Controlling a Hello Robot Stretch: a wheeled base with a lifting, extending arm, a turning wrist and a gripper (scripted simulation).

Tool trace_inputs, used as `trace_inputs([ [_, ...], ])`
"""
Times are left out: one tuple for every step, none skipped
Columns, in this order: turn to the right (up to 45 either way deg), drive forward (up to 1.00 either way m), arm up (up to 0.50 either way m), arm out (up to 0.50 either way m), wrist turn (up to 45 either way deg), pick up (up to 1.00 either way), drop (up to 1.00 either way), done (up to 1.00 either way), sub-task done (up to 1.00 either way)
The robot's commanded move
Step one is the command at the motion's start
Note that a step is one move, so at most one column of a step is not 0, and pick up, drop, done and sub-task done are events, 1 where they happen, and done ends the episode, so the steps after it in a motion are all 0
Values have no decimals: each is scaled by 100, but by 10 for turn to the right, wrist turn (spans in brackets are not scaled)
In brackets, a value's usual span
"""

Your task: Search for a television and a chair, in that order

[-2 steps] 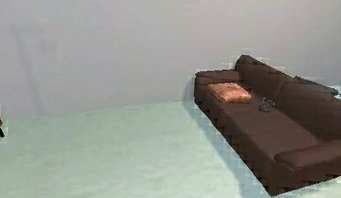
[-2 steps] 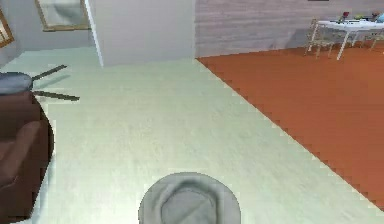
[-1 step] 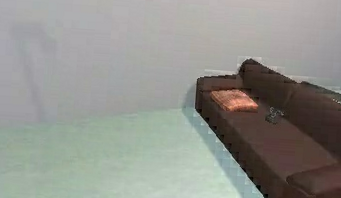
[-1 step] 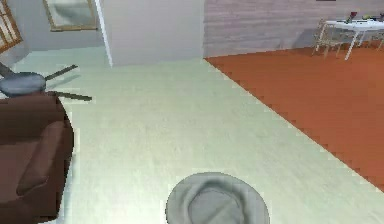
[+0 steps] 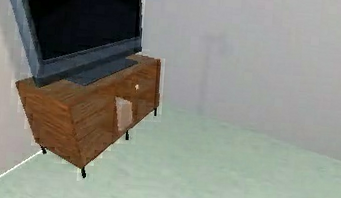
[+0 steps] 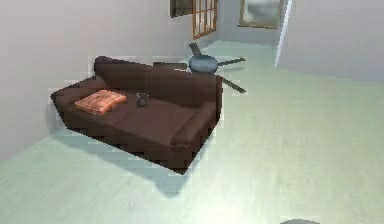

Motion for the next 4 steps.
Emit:
trace_inputs([
  [-360,0,0,0,0,0,0,0,0],
  [0,35,0,0,0,0,0,0,0],
  [60,0,0,0,0,0,0,0,0],
  [0,35,0,0,0,0,0,0,0],
])
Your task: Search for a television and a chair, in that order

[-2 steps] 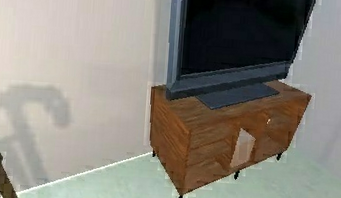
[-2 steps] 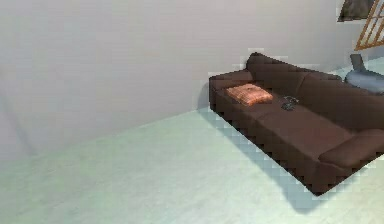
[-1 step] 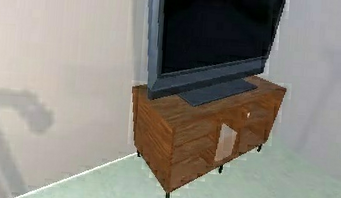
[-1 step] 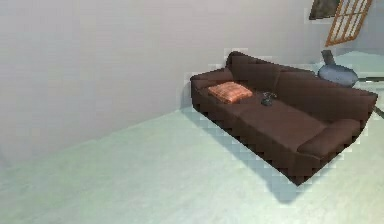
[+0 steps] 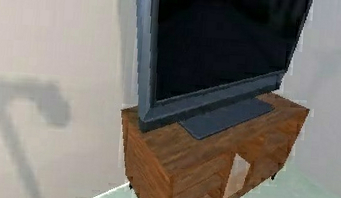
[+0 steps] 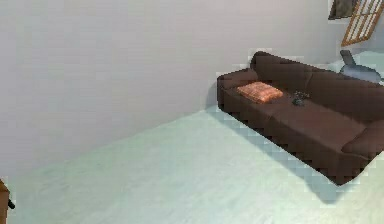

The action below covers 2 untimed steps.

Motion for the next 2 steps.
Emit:
trace_inputs([
  [150,0,0,0,0,0,0,0,0],
  [0,0,0,0,0,0,0,0,100],
])
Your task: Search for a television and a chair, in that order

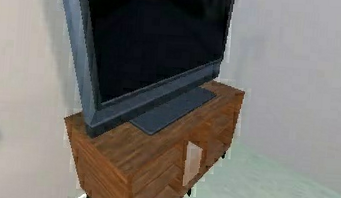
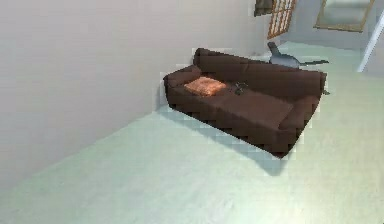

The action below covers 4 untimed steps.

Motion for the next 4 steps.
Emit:
trace_inputs([
  [-450,0,0,0,0,0,0,0,0],
  [-60,0,0,0,0,0,0,0,0],
  [0,35,0,0,0,0,0,0,0],
  [-450,0,0,0,0,0,0,0,0],
])
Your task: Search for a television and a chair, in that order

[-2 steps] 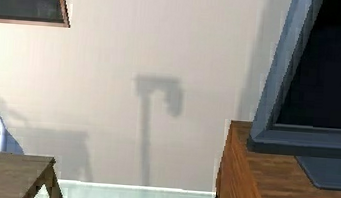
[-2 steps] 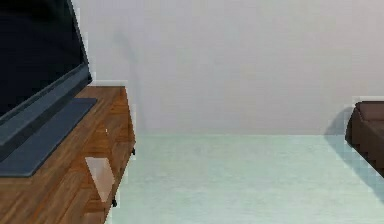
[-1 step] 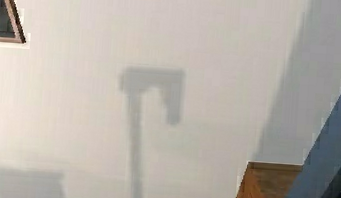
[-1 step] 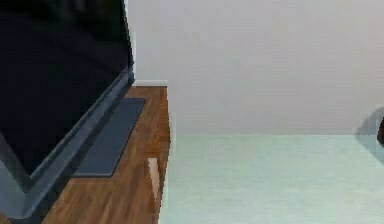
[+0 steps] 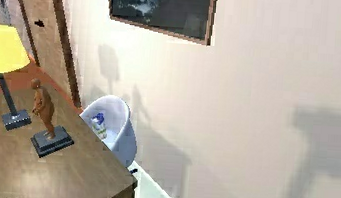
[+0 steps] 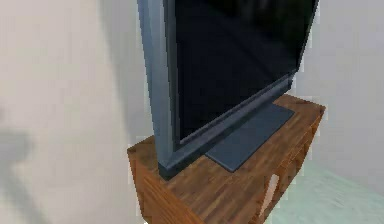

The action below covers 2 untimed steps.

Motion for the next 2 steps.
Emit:
trace_inputs([
  [-210,0,0,0,0,0,0,0,0],
  [0,0,0,0,0,0,0,100,0],
])
